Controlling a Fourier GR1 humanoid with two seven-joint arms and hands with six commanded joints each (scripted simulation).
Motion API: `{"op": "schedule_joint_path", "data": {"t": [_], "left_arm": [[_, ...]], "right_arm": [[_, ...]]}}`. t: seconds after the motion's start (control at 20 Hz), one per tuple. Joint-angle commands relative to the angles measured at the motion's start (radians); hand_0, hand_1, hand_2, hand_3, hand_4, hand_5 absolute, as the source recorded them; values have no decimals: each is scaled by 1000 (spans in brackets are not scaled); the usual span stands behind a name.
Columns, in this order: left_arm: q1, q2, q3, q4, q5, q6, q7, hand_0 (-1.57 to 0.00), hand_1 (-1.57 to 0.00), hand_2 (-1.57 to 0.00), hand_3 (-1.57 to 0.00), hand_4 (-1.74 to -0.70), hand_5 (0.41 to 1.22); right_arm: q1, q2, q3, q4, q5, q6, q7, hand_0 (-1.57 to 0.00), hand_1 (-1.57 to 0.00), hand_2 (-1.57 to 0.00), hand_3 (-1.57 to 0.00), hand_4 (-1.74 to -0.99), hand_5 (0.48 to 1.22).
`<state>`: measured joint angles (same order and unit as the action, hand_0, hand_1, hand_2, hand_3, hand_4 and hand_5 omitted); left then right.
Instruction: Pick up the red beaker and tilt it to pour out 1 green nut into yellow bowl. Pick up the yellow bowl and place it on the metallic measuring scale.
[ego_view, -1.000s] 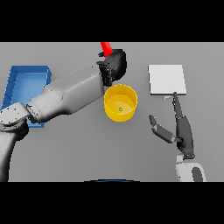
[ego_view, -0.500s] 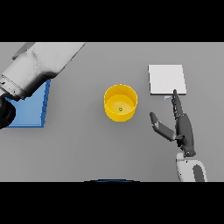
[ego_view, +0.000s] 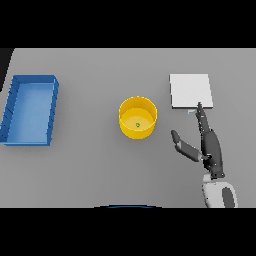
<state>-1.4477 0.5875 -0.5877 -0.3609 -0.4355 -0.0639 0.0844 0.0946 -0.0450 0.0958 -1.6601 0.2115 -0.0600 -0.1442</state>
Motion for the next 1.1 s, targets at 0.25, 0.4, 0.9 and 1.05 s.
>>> {"op": "schedule_joint_path", "data": {"t": [0.25,0.4,0.9,1.05], "left_arm": [[308,123,123,-263,252,201,210,-1571,-1571,-1570,-1445,-1740,1221],[484,163,137,-437,335,301,332,-1571,-1571,-1570,-1457,-1741,1221],[848,217,85,-777,454,540,505,-1571,-1571,-1571,-1509,-1741,1221],[866,222,57,-789,473,559,524,-1571,-1571,-1571,-1539,-1741,1117]], "right_arm": [[0,-30,1,0,8,16,14,1,1,1,1,-1212,610],[-5,-36,9,2,22,18,8,1,1,1,1,-1212,641],[-4,-30,22,0,39,13,8,1,1,1,1,-1217,666],[11,-31,23,8,48,6,-6,1,1,1,1,-1207,665]]}}
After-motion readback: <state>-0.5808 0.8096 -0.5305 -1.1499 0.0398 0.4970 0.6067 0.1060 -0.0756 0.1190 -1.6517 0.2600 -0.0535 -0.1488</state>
